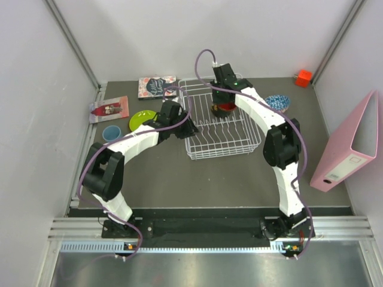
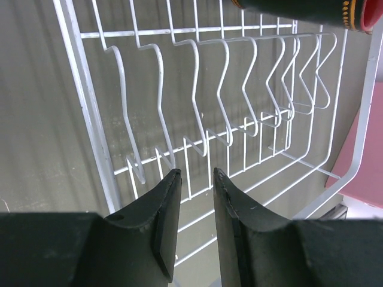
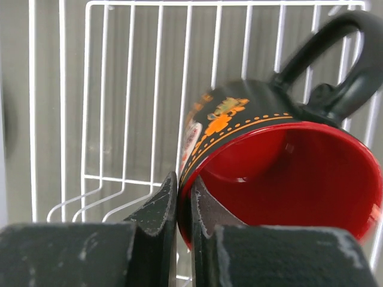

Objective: Unload the mixed dishes from the dish rack
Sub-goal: Pick up the cup from the dish rack.

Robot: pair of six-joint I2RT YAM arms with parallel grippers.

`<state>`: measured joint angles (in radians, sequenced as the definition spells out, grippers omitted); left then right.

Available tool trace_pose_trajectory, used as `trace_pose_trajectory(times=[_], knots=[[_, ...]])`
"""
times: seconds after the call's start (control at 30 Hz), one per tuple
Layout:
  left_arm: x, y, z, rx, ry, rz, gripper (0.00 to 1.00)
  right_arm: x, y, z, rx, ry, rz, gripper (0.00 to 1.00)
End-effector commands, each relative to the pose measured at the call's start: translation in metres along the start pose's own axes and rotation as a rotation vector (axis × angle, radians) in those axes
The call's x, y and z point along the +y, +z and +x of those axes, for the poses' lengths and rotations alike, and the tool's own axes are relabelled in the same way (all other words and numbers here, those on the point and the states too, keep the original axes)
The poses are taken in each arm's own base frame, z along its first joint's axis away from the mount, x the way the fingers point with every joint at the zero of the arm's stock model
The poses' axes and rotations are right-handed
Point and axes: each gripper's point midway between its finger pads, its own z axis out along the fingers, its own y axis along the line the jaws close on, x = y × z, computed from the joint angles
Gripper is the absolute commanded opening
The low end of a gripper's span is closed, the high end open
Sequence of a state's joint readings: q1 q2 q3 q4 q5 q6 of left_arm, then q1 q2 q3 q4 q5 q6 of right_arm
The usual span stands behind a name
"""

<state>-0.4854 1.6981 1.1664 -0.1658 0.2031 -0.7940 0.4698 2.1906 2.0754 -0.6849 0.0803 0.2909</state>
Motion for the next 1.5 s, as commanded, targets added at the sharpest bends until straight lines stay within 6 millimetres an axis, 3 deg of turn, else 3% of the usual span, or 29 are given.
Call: trace_pose_trajectory(times=[0.0, 0.23, 0.4, 0.5, 0.73, 0.93, 1.1, 1.2, 1.23, 1.4, 1.43, 1.47], knots=[[-0.004, -0.012, -0.003, -0.016, -0.004, 0.012, 0.34, -0.001, -0.002, -0.025, -0.076, -0.015, 0.051, 0.00], [-0.003, -0.009, -0.002, -0.013, -0.004, 0.010, 0.34, 0.001, 0.015, -0.013, -0.043, -0.017, 0.042, 0.00], [-0.006, -0.010, -0.008, -0.033, 0.004, 0.014, 0.33, 0.004, 0.004, -0.020, -0.101, -0.006, 0.024, 0.00], [-0.014, -0.017, -0.017, -0.068, 0.018, 0.030, 0.33, 0.007, -0.018, -0.036, -0.167, -0.005, 0.015, 0.00], [-0.026, -0.045, -0.049, -0.204, 0.056, 0.015, 0.34, 0.028, -0.099, -0.080, -0.324, -0.050, 0.014, 0.00], [-0.029, -0.084, -0.080, -0.366, 0.076, -0.048, 0.37, 0.054, -0.156, -0.084, -0.389, -0.117, 0.008, 0.00], [-0.020, -0.123, -0.105, -0.526, 0.051, -0.127, 0.40, 0.073, -0.185, -0.074, -0.418, -0.171, -0.013, 0.00], [-0.007, -0.143, -0.113, -0.584, 0.015, -0.197, 0.41, 0.093, -0.211, -0.068, -0.450, -0.226, -0.054, 0.00], [-0.005, -0.150, -0.116, -0.602, -0.003, -0.210, 0.41, 0.109, -0.229, -0.064, -0.472, -0.252, -0.099, 0.00], [0.024, -0.187, -0.122, -0.660, -0.056, -0.332, 0.41, 0.157, -0.267, -0.020, -0.475, -0.443, -0.229, 0.00], [0.030, -0.193, -0.123, -0.672, -0.065, -0.358, 0.41, 0.174, -0.283, -0.005, -0.477, -0.509, -0.291, 0.00], [0.035, -0.200, -0.125, -0.685, -0.071, -0.375, 0.41, 0.180, -0.280, 0.013, -0.452, -0.568, -0.310, 0.00]])
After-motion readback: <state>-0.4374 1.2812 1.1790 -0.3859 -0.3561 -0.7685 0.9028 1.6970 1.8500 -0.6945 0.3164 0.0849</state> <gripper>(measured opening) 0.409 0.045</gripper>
